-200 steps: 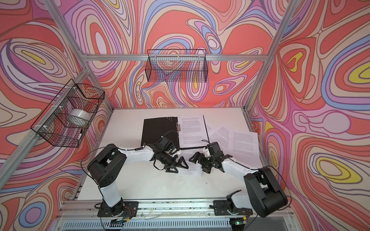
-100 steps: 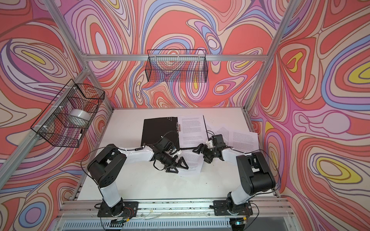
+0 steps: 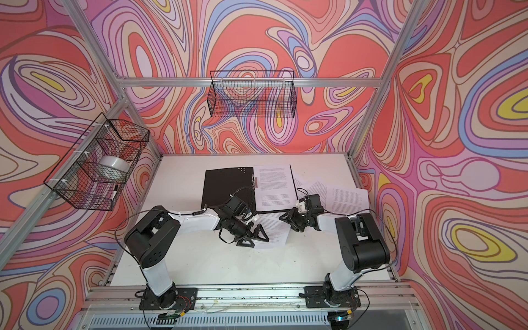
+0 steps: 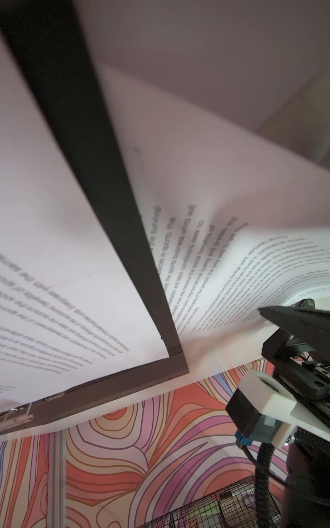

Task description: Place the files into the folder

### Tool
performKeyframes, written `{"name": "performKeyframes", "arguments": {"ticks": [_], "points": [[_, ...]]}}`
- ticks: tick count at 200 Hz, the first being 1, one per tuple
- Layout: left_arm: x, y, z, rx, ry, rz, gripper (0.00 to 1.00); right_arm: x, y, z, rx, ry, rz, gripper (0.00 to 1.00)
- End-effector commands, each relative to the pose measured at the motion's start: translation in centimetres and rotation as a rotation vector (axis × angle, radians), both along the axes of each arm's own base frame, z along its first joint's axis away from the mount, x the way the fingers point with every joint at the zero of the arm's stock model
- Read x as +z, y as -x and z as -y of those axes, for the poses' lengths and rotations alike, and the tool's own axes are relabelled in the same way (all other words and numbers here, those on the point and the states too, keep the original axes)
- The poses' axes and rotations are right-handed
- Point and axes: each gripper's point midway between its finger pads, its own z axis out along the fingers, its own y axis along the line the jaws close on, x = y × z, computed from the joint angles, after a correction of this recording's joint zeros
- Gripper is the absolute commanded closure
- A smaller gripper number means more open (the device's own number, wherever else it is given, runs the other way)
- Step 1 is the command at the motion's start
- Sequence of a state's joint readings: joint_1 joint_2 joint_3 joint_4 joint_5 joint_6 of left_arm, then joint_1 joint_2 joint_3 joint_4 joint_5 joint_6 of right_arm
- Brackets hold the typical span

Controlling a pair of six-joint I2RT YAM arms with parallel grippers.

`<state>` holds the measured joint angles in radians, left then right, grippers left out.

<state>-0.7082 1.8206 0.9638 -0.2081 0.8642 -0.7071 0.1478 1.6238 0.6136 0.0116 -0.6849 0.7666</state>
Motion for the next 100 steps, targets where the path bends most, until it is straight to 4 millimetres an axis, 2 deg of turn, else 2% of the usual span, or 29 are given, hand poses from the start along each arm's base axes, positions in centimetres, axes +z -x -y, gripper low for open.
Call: {"name": "performKeyframes", "arguments": {"ticks": [1, 29, 78, 100], "points": [[-4.9, 1.8, -3.2, 0.022, -0.217, -0.054, 0.0, -4.1, 4.2, 2.3, -0.045, 0.116, -0.191, 0.68], [-4.9, 1.8, -3.2, 0.021, -0.216, -0.053, 0.0, -4.3, 4.9, 2.7, -0.015, 0.139, -0.203, 0.8], [-4.5, 1.5, -3.1, 0.021, -0.216, -0.043, 0.0, -4.5, 5.0, 2.6, -0.013, 0.127, -0.216, 1.0], [-3.5, 0.8, -2.9, 0.006, -0.221, 0.005, 0.0, -4.5, 5.1, 2.4, 0.0, 0.121, -0.219, 1.0]]}}
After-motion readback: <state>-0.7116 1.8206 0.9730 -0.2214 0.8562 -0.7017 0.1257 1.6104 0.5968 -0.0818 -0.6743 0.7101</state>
